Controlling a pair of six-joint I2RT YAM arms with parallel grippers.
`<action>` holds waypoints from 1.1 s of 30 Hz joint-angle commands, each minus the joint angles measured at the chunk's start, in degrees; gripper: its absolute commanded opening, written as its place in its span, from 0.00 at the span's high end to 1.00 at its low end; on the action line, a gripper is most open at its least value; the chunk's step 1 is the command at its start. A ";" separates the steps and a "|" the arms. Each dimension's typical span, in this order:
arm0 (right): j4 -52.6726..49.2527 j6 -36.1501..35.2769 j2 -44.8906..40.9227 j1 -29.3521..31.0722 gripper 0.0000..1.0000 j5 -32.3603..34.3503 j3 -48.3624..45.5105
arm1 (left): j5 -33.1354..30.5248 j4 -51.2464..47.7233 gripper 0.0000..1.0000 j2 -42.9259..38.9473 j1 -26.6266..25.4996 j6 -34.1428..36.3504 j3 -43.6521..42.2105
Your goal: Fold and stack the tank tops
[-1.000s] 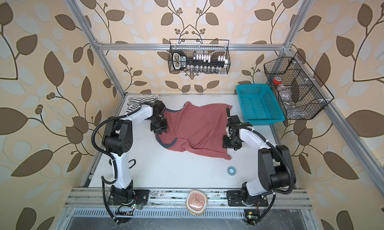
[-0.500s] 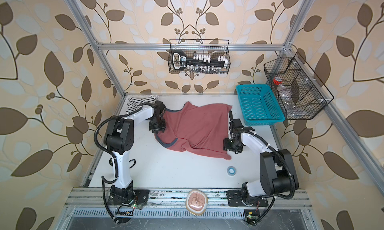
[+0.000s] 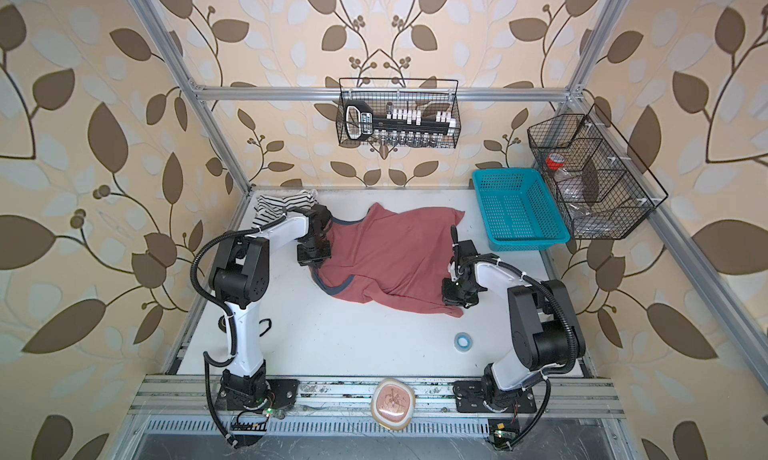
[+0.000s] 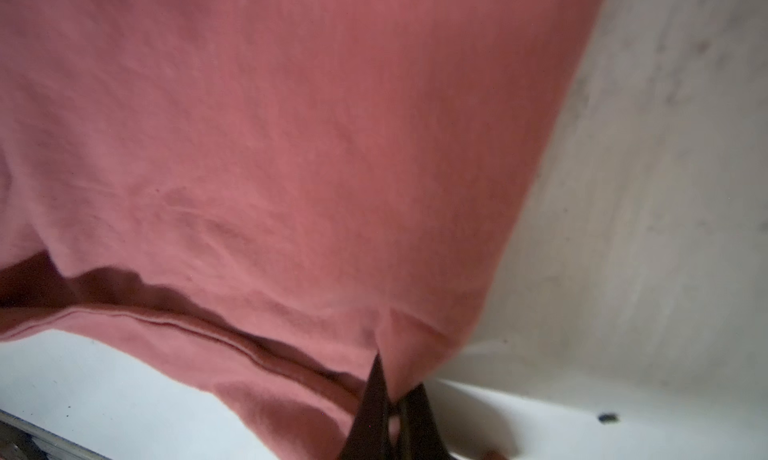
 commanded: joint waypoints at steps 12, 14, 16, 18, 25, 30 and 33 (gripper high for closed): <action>-4.70 -3.78 -2.33 -8.18 0.96 5.58 4.84 | -2.12 -0.46 0.79 -17.15 6.77 -4.43 -12.53; -4.69 -4.04 -1.93 -8.16 0.87 4.48 4.70 | 1.10 0.47 0.73 -17.05 6.80 -4.43 -14.68; -5.14 -4.16 -1.66 -7.88 0.71 4.08 4.41 | 5.18 2.02 0.67 -17.46 6.73 -4.50 -17.41; -5.63 -4.04 -2.02 -7.37 0.63 4.00 4.48 | 8.49 2.61 0.64 -18.49 6.66 -4.39 -19.08; -8.98 -3.29 -3.09 -3.48 0.51 6.67 11.45 | 6.95 1.32 0.57 -23.16 6.72 -4.82 -16.29; -7.44 -2.48 0.01 -0.72 0.53 6.23 19.24 | 8.43 2.40 0.59 -16.93 6.73 -5.07 -7.33; -5.69 -2.43 5.59 0.53 0.61 3.31 25.11 | 10.71 3.88 0.62 -9.67 6.71 -5.31 0.41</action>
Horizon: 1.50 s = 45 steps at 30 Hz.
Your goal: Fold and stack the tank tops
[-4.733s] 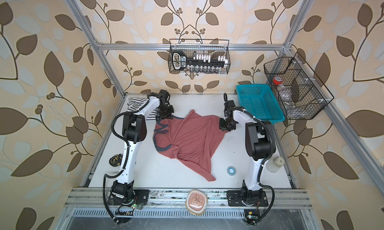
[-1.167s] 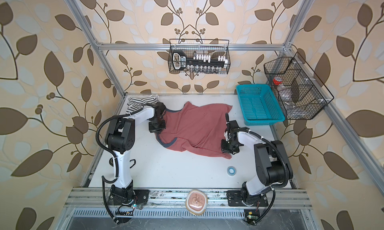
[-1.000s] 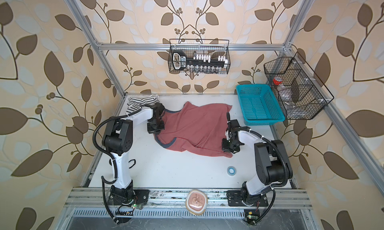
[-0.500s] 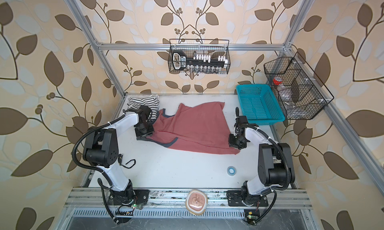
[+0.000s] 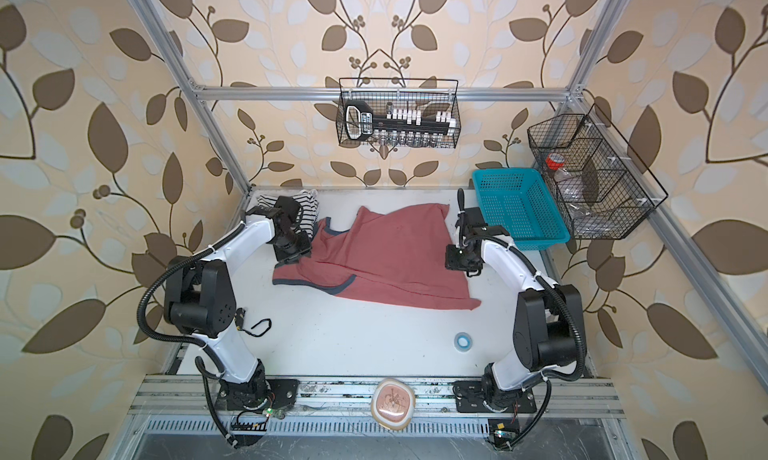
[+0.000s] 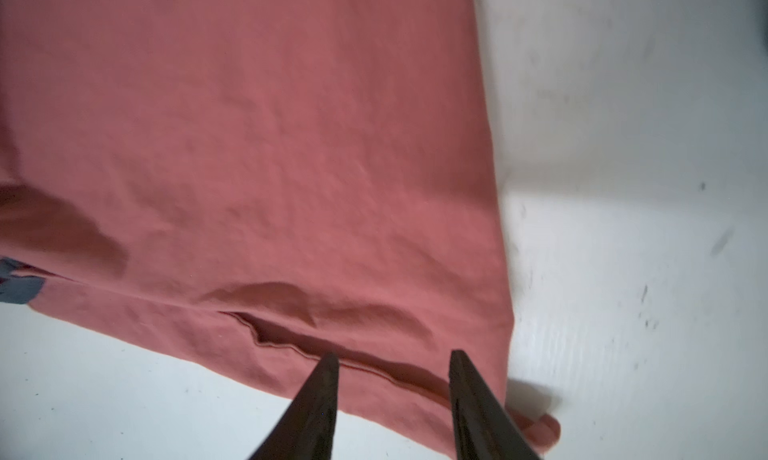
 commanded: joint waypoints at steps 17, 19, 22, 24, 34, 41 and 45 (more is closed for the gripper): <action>5.35 2.77 37.00 1.65 1.00 -11.85 31.67 | 7.46 0.20 0.72 33.37 0.07 -4.69 31.99; 4.38 2.58 39.25 0.91 1.00 -11.00 32.55 | 6.55 0.57 0.72 34.60 0.19 -6.54 32.80; 5.29 2.97 40.75 -0.56 1.00 -12.92 31.71 | 5.66 1.87 0.73 35.77 0.49 -9.44 33.19; 5.22 3.65 40.77 -0.66 1.00 -13.10 31.65 | 4.71 2.21 0.72 35.92 1.02 -11.15 33.23; 4.41 9.77 42.02 -2.87 1.00 -14.88 33.26 | 3.84 4.76 0.72 36.70 3.85 -16.88 33.39; 5.68 13.74 40.95 -4.44 1.00 -9.94 32.58 | 5.53 6.13 0.71 37.34 4.76 -17.88 32.72; 6.35 13.23 40.58 -4.87 1.00 -11.81 32.88 | 7.27 9.11 0.70 35.12 4.63 -18.21 31.74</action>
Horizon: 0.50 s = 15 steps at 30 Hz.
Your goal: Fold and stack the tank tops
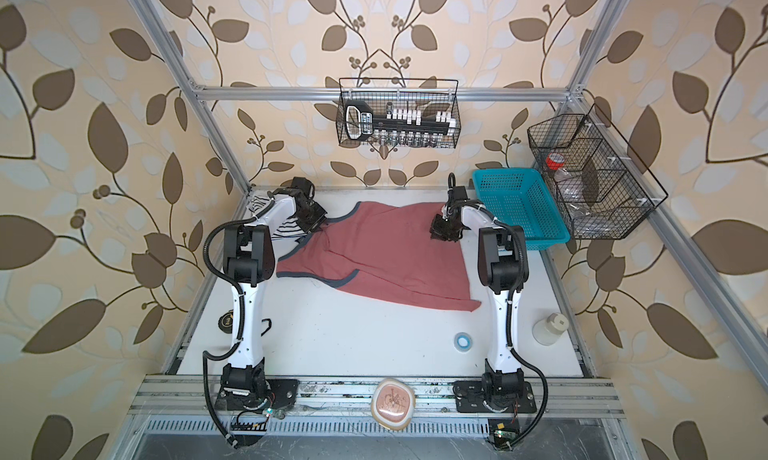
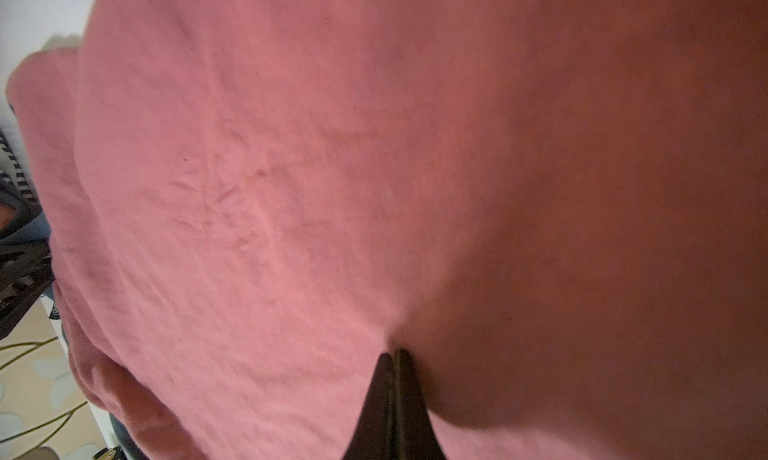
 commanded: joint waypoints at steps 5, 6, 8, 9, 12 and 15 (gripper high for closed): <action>3.69 -1.32 -3.16 -0.09 0.84 -5.69 -0.83 | 1.57 3.18 0.63 -4.62 0.45 0.43 -2.22; 3.93 -2.08 -4.46 0.09 0.79 -6.37 -1.11 | 2.00 3.35 0.61 -6.10 0.20 1.02 -2.27; 3.86 -3.80 -8.57 0.39 0.70 -7.14 -2.46 | 2.86 3.44 0.59 -10.22 -0.55 2.70 -3.00; 3.66 -4.63 -10.59 0.47 0.66 -7.22 -3.49 | 3.08 3.20 0.58 -12.12 -0.95 3.56 -3.33; 1.06 -7.77 -18.05 0.54 0.59 -5.56 -7.89 | 3.14 0.82 0.55 -18.91 -2.73 7.74 -5.69; -4.07 -11.28 -26.61 0.54 0.57 0.28 -14.22 | 2.62 -3.92 0.54 -25.55 -5.26 13.42 -10.23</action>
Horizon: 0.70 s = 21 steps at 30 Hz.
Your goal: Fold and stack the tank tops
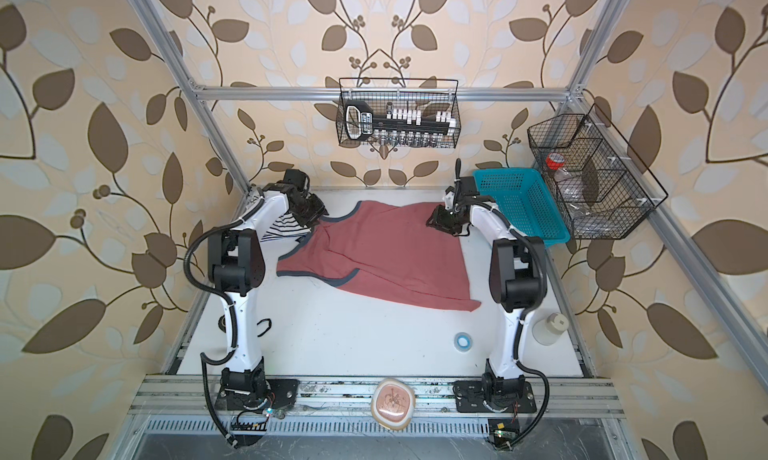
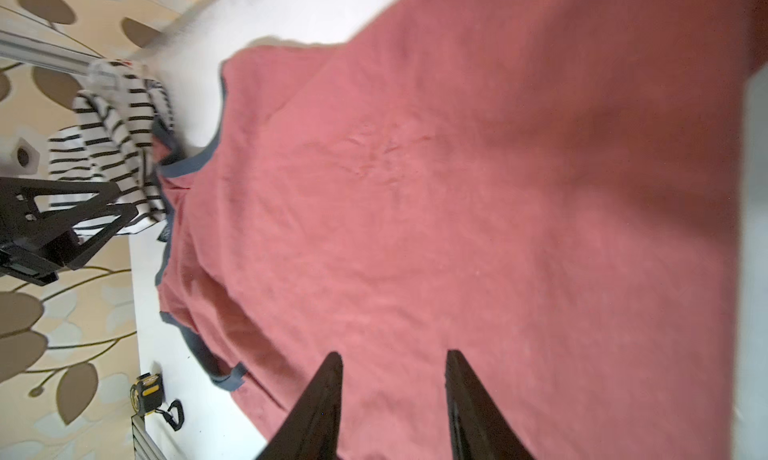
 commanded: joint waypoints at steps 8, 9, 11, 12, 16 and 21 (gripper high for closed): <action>-14.19 -6.41 -25.70 -2.41 0.68 17.36 -25.31 | -4.27 -16.52 0.58 -16.65 -14.21 17.67 -17.16; -14.75 -6.51 -27.06 -2.87 0.69 17.90 -26.83 | -4.64 -16.70 0.58 -16.30 -15.39 17.85 -18.14; -15.84 -6.39 -29.79 -3.63 0.68 19.33 -29.23 | -5.00 -16.61 0.58 -15.11 -17.63 18.12 -19.94; -16.29 -6.39 -30.57 -3.81 0.66 20.05 -29.92 | -5.38 -16.77 0.58 -14.57 -18.46 18.20 -20.32; -17.70 -6.39 -32.31 -4.69 0.60 23.27 -32.15 | -7.42 -18.22 0.53 -10.69 -20.80 17.96 -19.24; -17.17 -5.45 -32.12 -5.07 0.57 23.18 -32.95 | -9.53 -18.42 0.52 -6.15 -21.46 16.60 -16.79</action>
